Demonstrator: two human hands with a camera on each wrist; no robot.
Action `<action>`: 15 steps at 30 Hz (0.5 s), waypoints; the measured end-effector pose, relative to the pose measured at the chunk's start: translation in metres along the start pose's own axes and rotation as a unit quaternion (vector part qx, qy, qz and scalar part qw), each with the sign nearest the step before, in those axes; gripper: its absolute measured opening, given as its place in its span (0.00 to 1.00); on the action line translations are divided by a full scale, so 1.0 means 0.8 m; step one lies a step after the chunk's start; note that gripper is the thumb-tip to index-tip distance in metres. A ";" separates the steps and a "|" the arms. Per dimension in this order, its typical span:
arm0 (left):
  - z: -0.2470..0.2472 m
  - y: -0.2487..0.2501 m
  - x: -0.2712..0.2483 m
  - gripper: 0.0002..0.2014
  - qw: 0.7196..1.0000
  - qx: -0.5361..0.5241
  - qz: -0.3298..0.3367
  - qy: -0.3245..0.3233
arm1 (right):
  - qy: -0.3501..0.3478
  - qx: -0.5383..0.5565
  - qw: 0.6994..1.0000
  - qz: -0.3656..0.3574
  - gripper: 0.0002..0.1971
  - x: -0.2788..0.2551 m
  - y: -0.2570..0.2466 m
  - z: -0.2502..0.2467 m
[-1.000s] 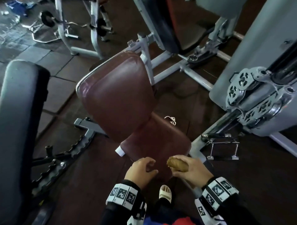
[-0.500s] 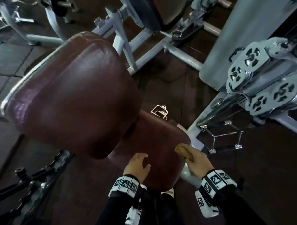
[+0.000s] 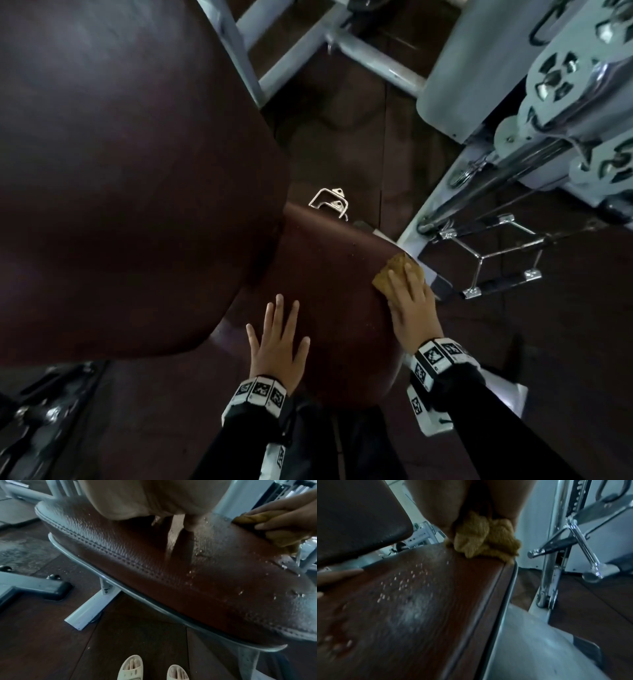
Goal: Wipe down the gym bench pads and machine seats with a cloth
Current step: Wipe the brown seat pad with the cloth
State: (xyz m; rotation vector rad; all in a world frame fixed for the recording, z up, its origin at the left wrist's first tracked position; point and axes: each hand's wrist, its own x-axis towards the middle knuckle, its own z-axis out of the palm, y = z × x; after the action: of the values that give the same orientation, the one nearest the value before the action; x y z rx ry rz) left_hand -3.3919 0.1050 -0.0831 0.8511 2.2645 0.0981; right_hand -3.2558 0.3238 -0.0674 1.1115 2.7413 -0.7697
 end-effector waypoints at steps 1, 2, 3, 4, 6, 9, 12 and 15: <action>0.006 -0.002 0.002 0.33 1.000 0.003 -0.001 0.002 | -0.002 -0.026 1.000 0.012 0.29 -0.004 0.002 0.010; 0.010 -0.003 0.004 0.32 1.000 0.006 -0.004 0.003 | -0.013 -0.038 0.999 0.033 0.30 -0.008 0.004 0.018; 0.014 -0.003 0.005 0.32 1.000 0.009 -0.008 0.004 | -0.027 -0.042 0.997 0.050 0.31 -0.010 0.008 0.025; 0.017 -0.003 0.007 0.31 1.000 0.012 -0.011 0.007 | -0.033 -0.046 0.997 0.056 0.30 -0.009 0.013 0.030; 0.021 -0.005 0.009 0.30 1.000 0.012 -0.013 0.013 | -0.033 -0.044 0.997 0.051 0.30 -0.001 0.020 0.033; 0.025 -0.007 0.010 0.30 1.000 0.013 -0.007 0.013 | -0.060 -0.076 0.994 0.040 0.28 0.021 0.028 0.028; 0.028 -0.007 0.011 0.30 1.000 0.012 -0.009 0.019 | -0.056 -0.103 0.992 0.043 0.28 0.051 0.024 0.021; 0.029 -0.007 0.011 0.30 1.000 0.013 -0.010 0.022 | -0.035 -0.097 0.994 0.038 0.28 0.075 -0.001 0.017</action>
State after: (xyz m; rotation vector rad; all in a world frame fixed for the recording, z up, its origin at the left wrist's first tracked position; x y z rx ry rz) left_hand -3.3849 0.1022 -0.1078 0.8478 2.3189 0.0799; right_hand -3.3019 0.3546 -0.0946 1.1169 2.6314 -0.5109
